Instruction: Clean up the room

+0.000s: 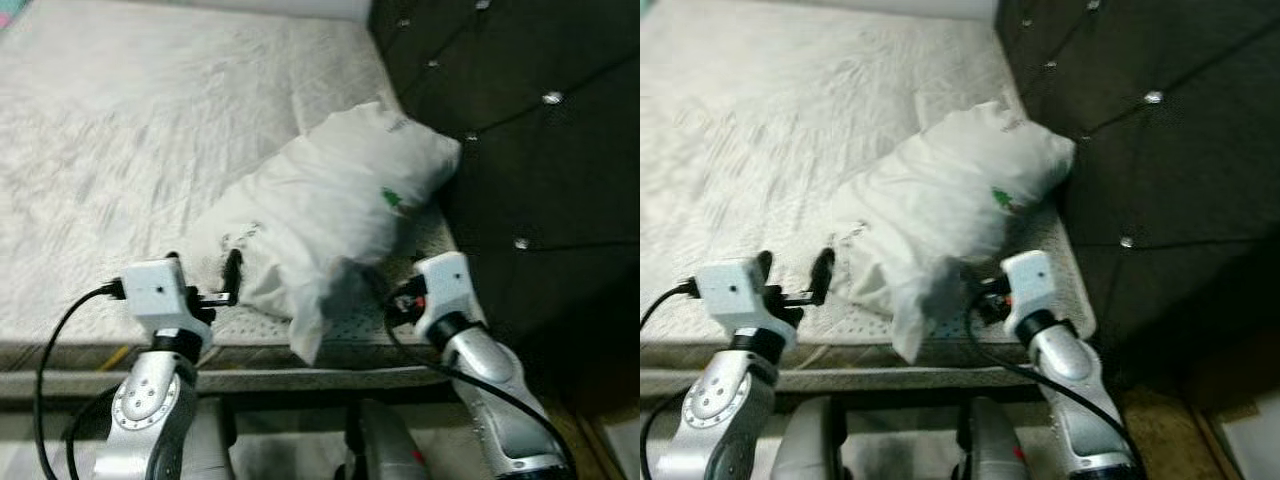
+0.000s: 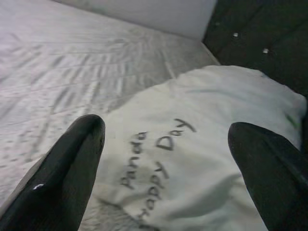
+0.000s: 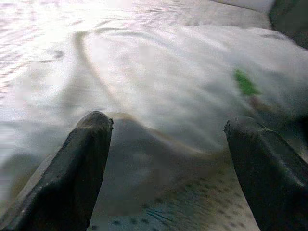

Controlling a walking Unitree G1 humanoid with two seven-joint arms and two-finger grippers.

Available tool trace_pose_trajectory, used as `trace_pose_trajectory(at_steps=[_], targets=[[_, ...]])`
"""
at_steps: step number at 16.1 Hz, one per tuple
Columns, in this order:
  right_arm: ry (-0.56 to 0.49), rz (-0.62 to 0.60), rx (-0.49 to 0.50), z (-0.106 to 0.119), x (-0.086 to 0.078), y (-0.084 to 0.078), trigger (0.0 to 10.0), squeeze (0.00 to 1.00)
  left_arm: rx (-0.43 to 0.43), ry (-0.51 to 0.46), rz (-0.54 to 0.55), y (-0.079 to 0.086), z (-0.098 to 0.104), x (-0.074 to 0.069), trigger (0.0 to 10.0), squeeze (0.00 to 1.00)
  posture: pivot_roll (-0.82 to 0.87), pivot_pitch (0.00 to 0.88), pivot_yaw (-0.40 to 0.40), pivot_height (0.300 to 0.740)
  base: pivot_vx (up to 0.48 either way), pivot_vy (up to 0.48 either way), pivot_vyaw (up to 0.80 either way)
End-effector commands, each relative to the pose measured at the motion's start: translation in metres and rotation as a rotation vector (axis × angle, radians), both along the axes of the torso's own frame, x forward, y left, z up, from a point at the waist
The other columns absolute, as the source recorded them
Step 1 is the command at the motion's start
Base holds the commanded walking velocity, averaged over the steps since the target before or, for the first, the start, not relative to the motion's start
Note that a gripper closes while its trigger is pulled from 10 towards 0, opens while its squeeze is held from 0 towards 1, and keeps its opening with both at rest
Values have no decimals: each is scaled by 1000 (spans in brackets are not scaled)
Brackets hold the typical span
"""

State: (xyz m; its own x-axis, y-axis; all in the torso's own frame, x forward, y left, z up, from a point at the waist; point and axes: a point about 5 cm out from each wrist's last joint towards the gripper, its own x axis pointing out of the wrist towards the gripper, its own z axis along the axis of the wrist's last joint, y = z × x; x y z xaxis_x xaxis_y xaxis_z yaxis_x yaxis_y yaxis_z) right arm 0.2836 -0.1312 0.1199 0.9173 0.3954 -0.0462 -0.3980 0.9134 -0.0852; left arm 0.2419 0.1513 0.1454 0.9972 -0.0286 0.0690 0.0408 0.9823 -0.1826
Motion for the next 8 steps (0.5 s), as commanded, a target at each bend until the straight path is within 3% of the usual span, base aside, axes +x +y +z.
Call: trace_pose_trajectory(at_steps=[1,5,8], targets=[[4,-4,-5,-3,-1,-5,10000,0,-3,12,-12,-5,-1,2,10000,0,-22,140,-75,573,0,0,0],[5,14,9,-3,0,-2,10000,0,-1,4,-11,-7,0,5,10000,0,-15,139,-78,528,0,0,0],[5,50,-5,-5,4,5,10000,0,4,0,13,-5,1,7,10000,0,-12,140,-76,528,0,0,0]])
